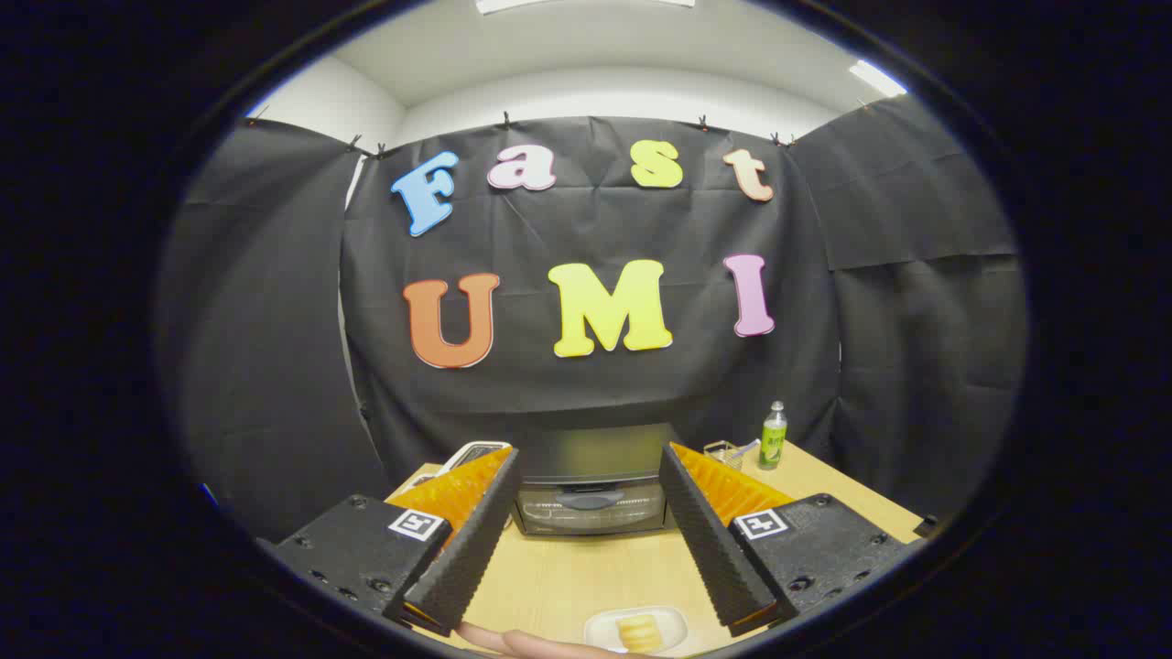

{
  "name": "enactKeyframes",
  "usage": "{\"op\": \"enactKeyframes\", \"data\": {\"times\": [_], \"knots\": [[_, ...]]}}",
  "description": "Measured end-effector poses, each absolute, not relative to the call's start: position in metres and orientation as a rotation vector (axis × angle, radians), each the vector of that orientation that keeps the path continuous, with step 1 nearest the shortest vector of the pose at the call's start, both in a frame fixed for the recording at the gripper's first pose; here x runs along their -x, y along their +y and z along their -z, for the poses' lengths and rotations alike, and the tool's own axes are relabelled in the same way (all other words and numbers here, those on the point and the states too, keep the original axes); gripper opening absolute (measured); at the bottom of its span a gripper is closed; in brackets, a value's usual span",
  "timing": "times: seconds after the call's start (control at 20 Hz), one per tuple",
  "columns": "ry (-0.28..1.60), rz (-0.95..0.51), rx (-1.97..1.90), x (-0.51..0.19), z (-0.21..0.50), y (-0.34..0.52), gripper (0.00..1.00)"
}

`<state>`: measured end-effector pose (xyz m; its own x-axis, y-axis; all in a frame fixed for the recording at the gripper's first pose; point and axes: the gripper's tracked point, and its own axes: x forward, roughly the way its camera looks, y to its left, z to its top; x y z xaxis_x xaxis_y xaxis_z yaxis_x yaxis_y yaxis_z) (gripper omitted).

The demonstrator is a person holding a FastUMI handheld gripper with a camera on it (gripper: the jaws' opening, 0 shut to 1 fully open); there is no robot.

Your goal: Open the toaster oven, put the food inside, and close the toaster oven door.

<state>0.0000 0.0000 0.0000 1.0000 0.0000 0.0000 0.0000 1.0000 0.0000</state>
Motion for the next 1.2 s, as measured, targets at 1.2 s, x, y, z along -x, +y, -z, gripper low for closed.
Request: {"op": "enactKeyframes", "data": {"times": [1.2], "knots": [[0.029,-0.049,0.008,-0.088,0.04,0.017,1.0]]}}
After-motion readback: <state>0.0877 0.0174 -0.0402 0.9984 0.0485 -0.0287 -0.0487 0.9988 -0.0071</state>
